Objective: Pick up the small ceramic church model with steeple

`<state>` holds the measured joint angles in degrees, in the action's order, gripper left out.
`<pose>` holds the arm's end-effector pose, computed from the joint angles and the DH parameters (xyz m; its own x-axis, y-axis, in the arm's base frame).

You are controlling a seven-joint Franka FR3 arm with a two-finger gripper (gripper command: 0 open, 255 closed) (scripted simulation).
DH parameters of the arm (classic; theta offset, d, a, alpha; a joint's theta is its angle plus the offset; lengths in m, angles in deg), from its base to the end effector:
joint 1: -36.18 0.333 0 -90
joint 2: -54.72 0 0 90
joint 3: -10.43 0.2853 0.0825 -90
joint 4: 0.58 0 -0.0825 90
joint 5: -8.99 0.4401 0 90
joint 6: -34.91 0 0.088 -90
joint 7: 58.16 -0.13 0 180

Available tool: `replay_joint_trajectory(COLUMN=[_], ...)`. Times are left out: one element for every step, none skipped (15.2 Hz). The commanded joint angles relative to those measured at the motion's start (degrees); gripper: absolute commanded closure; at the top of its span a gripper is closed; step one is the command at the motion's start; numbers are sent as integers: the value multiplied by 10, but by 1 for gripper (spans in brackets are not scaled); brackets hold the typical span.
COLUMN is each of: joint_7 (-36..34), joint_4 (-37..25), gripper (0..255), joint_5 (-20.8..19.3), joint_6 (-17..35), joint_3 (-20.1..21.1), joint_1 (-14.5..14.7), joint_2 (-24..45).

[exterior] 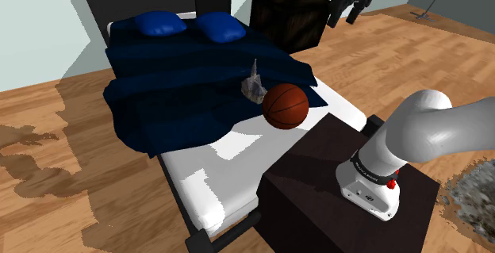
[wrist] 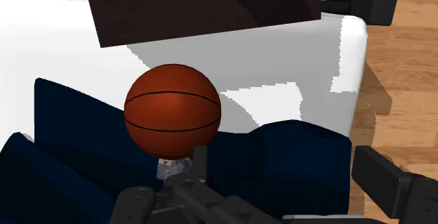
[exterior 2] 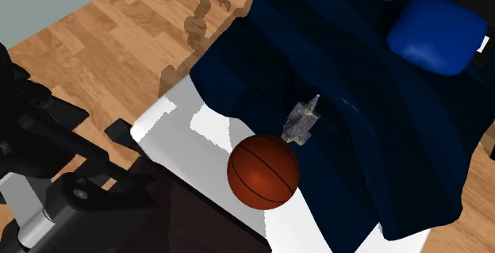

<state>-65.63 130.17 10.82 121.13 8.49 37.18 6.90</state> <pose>0.3659 -0.0042 0.5970 0.9897 -0.1344 0.0493 -0.1311 -0.9893 -0.0637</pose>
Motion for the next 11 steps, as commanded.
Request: replay_joint_trajectory(joint_7=[0, -8, -16, -25, -33, -41, -49, -58, -66, -75, -83], joint_4=[0, 10, 20, 29, 37, 44, 50, 56, 60, 64, 66], gripper=[0, 0, 0, 0, 0, 0, 0, 0, 0, 0, 0], joint_5=[0, 0, 0, 0, 0, 0, -1, -1, -2, -3, -4], joint_6=[0, 22, 44, 66, 88, 110, 132, 153, 175, 196, 217], joint_3=[0, 3, 7, 10, 13, 16, 19, 22, 25, 28, 30], joint_1=[0, -3, -6, -9, -12, -15, -18, -21, -25, -28, -31], joint_2=[0, 8, 18, 28, 39, 51, 64, 77, 91, 106, 122])
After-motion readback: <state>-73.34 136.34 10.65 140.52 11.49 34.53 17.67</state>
